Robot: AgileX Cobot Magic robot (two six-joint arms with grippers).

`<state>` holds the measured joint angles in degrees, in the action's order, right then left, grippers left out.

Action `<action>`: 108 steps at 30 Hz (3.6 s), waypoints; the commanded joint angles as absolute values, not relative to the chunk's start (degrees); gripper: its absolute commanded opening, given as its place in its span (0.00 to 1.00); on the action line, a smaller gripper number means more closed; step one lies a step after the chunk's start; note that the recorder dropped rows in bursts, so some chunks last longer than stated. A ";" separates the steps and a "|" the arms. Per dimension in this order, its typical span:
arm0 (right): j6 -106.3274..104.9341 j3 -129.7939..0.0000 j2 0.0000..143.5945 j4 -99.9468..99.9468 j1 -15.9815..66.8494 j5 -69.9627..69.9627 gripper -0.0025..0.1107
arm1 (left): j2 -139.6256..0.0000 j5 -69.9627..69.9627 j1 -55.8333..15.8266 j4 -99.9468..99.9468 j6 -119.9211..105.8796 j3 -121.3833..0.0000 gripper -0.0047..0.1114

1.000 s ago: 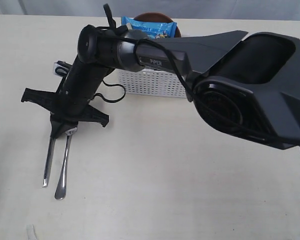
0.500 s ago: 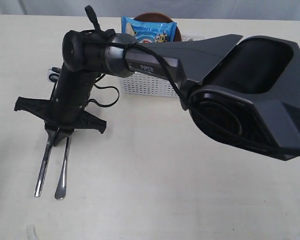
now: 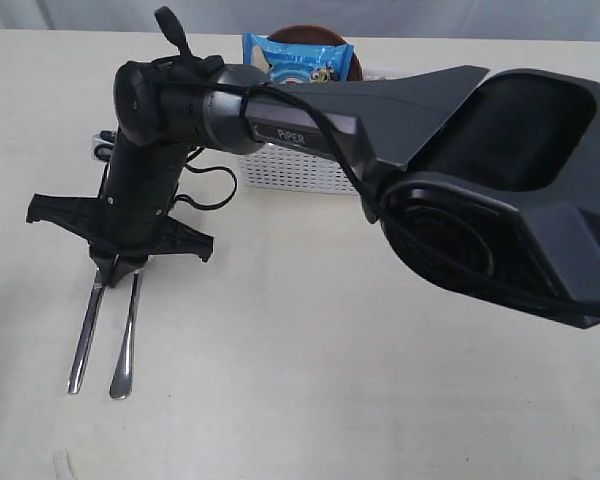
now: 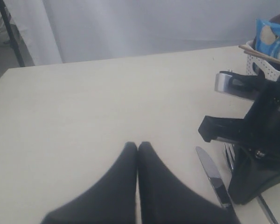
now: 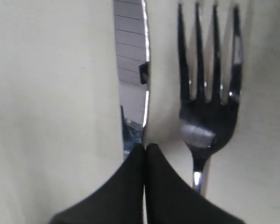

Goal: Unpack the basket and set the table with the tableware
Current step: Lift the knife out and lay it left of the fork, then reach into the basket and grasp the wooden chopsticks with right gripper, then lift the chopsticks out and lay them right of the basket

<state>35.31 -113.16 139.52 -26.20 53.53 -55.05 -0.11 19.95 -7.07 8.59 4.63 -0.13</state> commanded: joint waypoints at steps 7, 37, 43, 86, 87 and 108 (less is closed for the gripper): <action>24.63 -113.16 125.25 -25.36 51.53 -52.17 0.02 | 0.00 19.92 -7.36 8.79 4.76 0.00 0.04; -38.42 -113.16 119.41 -22.33 24.27 -66.03 0.02 | 0.00 19.92 -7.36 8.36 4.76 0.00 0.04; -38.42 -113.16 125.74 -29.04 22.95 -65.15 0.28 | 0.00 19.92 -7.36 8.36 4.76 0.00 0.04; -54.21 -113.24 138.30 -37.67 25.28 -51.46 0.02 | 0.00 19.92 -7.36 8.36 4.76 0.00 0.04; -54.21 -113.24 138.02 -37.67 25.28 -51.46 0.02 | 0.00 19.92 -7.36 8.36 4.76 0.00 0.04; -53.50 -113.24 127.18 -41.28 25.28 -51.82 0.02 | 0.00 19.92 -7.36 8.48 4.76 0.00 0.04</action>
